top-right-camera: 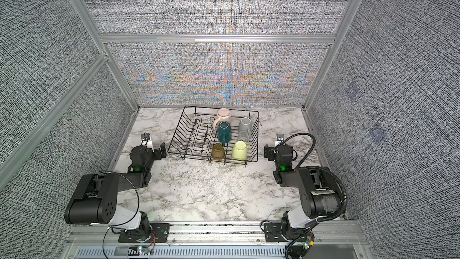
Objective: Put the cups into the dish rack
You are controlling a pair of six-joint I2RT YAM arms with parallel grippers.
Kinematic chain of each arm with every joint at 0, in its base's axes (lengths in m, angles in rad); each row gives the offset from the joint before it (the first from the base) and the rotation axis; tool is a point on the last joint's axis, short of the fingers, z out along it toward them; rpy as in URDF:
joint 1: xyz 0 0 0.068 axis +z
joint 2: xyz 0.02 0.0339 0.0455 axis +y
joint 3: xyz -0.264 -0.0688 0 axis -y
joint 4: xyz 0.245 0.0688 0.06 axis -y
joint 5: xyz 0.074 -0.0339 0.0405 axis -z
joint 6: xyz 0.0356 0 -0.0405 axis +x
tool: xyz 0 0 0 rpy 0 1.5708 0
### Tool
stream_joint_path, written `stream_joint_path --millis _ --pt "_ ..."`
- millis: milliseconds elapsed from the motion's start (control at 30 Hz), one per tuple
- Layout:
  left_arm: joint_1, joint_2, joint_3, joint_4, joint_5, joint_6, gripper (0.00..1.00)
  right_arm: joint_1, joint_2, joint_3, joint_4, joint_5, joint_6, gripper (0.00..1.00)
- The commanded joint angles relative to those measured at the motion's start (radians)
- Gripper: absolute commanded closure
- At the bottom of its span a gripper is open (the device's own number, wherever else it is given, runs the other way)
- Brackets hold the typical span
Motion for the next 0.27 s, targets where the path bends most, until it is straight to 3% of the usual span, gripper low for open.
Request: stream_joint_path --millis 0,233 --pt "0.001 -0.004 0.006 -0.004 0.008 -0.003 0.01 0.002 0.002 0.009 0.000 0.008 0.007 0.01" --pt "0.001 -0.004 0.005 -0.004 0.008 -0.003 0.01 0.001 -0.001 0.005 0.005 0.008 0.006 0.01"
